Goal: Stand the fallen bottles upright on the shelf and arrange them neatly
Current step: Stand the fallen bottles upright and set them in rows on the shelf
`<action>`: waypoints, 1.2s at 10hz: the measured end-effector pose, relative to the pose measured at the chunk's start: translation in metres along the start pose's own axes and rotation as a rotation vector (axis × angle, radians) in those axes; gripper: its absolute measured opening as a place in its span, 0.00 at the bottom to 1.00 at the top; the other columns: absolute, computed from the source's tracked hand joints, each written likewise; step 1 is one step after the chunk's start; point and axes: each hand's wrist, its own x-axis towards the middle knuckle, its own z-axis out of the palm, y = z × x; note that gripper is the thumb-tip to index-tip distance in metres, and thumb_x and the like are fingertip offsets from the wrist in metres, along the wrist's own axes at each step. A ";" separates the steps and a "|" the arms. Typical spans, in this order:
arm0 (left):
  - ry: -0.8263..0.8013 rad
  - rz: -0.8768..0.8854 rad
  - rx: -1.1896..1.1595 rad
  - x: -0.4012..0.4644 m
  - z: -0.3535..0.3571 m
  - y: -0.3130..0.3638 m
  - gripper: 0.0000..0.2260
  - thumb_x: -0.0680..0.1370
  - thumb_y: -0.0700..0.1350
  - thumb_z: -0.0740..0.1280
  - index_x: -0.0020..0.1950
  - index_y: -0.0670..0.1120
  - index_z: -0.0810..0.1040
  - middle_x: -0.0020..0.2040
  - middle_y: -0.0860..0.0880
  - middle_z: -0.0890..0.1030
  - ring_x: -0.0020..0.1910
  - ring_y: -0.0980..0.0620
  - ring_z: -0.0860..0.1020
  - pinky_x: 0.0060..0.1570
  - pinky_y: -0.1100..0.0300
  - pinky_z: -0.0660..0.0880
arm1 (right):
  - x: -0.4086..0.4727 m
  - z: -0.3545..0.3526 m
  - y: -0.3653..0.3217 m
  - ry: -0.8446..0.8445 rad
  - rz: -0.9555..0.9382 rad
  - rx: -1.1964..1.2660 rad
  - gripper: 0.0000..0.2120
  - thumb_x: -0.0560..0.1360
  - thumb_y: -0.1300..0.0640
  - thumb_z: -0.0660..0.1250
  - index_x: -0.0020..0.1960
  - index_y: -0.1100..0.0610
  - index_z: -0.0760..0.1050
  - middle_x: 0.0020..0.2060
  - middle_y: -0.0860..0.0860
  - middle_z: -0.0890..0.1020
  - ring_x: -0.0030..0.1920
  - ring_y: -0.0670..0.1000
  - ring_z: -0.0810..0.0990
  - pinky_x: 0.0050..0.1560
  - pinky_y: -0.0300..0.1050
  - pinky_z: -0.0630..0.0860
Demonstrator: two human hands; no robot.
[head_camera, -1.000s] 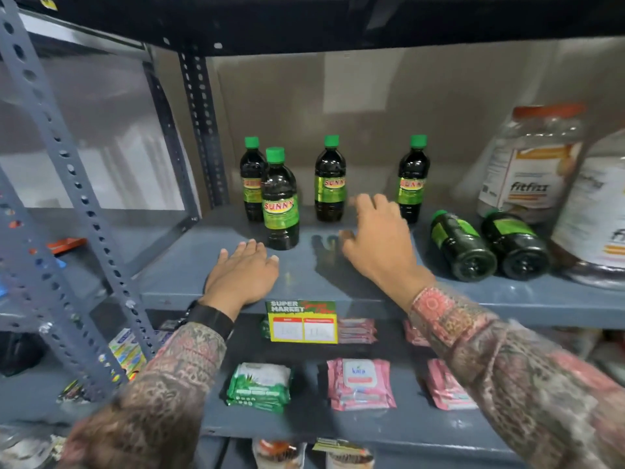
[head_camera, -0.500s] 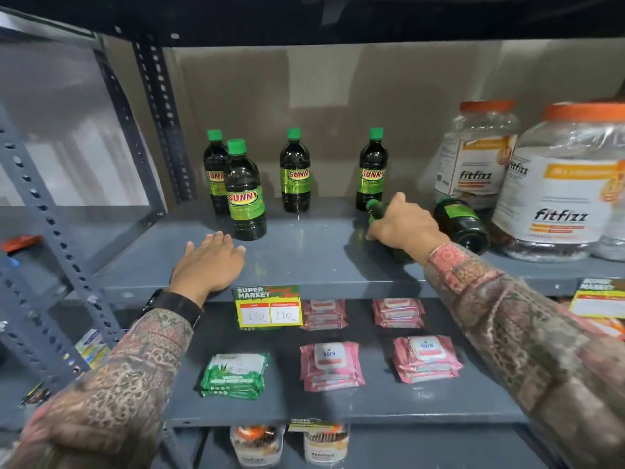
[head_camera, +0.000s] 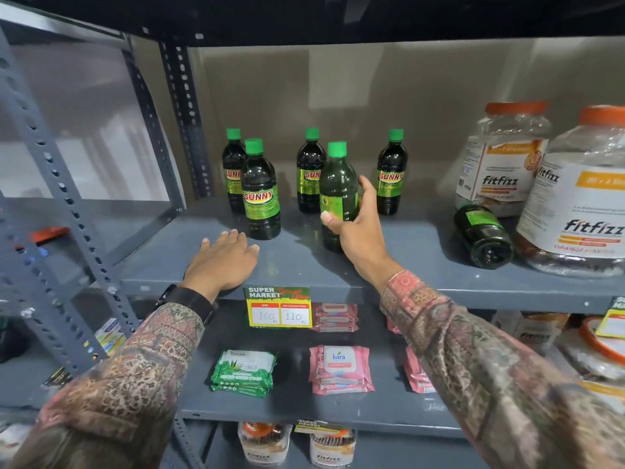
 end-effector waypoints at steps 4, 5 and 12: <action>0.002 -0.021 -0.001 -0.003 -0.001 0.002 0.31 0.86 0.59 0.44 0.86 0.45 0.49 0.87 0.48 0.48 0.86 0.50 0.47 0.83 0.47 0.41 | 0.006 0.008 0.008 0.011 -0.063 -0.285 0.43 0.70 0.51 0.81 0.78 0.52 0.62 0.68 0.51 0.72 0.71 0.54 0.70 0.73 0.55 0.69; -0.002 -0.013 0.002 -0.003 0.000 0.001 0.31 0.86 0.59 0.44 0.86 0.45 0.49 0.87 0.48 0.48 0.86 0.49 0.47 0.83 0.46 0.41 | 0.005 0.006 0.010 0.086 -0.086 -0.354 0.42 0.69 0.50 0.82 0.76 0.54 0.63 0.66 0.52 0.73 0.68 0.54 0.72 0.69 0.51 0.72; 0.013 -0.008 0.017 0.007 0.004 -0.001 0.31 0.86 0.58 0.44 0.86 0.44 0.50 0.87 0.47 0.49 0.86 0.49 0.47 0.82 0.44 0.42 | 0.011 0.009 0.018 0.100 -0.074 -0.446 0.36 0.67 0.43 0.82 0.66 0.51 0.68 0.53 0.45 0.80 0.52 0.47 0.80 0.43 0.35 0.71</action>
